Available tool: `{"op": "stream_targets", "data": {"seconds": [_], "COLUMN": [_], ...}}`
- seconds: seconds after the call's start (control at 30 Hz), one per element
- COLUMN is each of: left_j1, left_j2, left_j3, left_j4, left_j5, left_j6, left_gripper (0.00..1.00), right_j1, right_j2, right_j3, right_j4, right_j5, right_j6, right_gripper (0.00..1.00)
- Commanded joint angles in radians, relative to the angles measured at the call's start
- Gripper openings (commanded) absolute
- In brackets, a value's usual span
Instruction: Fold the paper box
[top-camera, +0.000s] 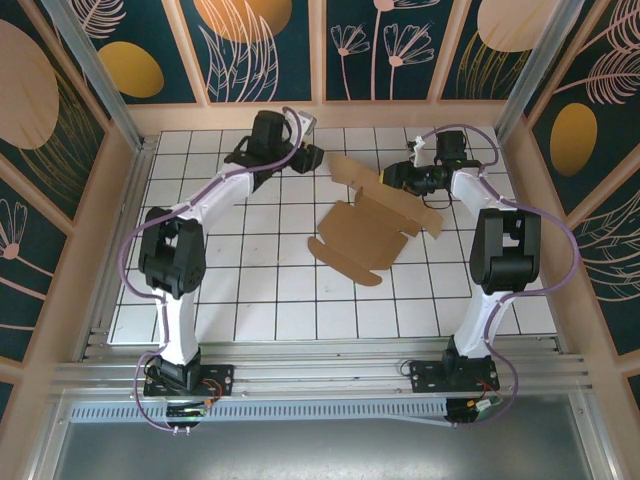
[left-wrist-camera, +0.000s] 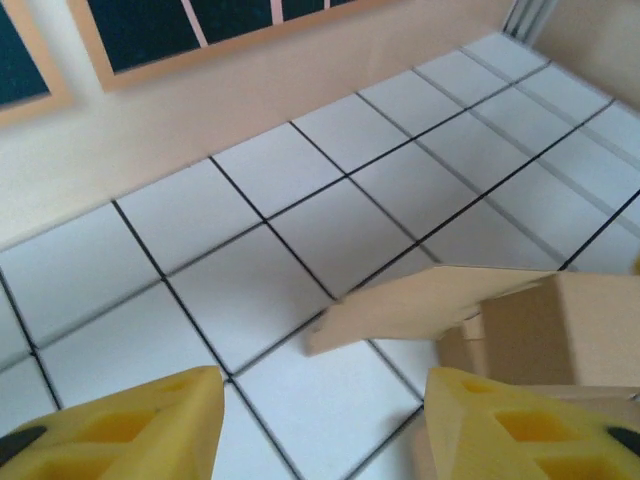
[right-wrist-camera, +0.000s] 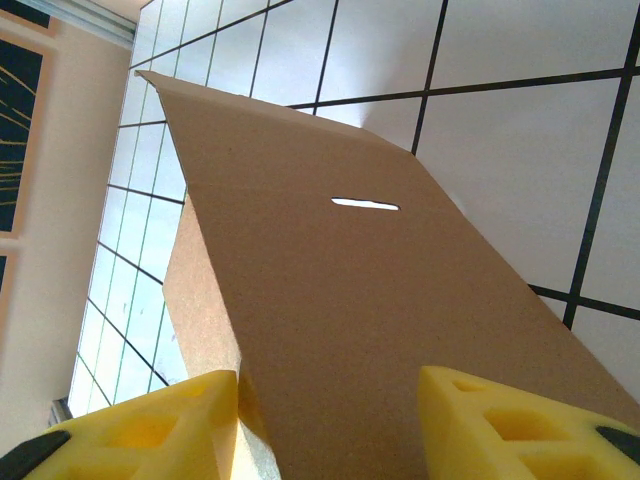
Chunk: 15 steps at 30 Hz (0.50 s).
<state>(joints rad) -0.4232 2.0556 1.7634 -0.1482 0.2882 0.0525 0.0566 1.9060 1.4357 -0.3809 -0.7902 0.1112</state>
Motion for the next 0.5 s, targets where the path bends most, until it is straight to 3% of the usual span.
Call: {"op": "stream_targets", "data": {"seconds": [0.0,0.2,0.47], "left_j1": [-0.004,0.009,0.009], "left_j2": [0.115,0.295,0.367], "left_j3": [0.135,0.386,0.426], "left_j4": [-0.232,-0.361,-0.257], "left_j5": [0.087,0.151,0.243], "left_j6": [0.201,0.337,0.336], "left_gripper": [0.58,0.63,0.65], "right_j1": [-0.003,-0.004,-0.003], "right_j2": [0.013,0.024,0.025], "right_j3": [0.004,0.019,0.012], "right_j4": [-0.056,-0.068,-0.072], "right_j5": [0.062,0.055,0.052], "right_j6": [-0.001,-0.005,-0.012], "right_gripper": [0.5,0.5,0.5]}}
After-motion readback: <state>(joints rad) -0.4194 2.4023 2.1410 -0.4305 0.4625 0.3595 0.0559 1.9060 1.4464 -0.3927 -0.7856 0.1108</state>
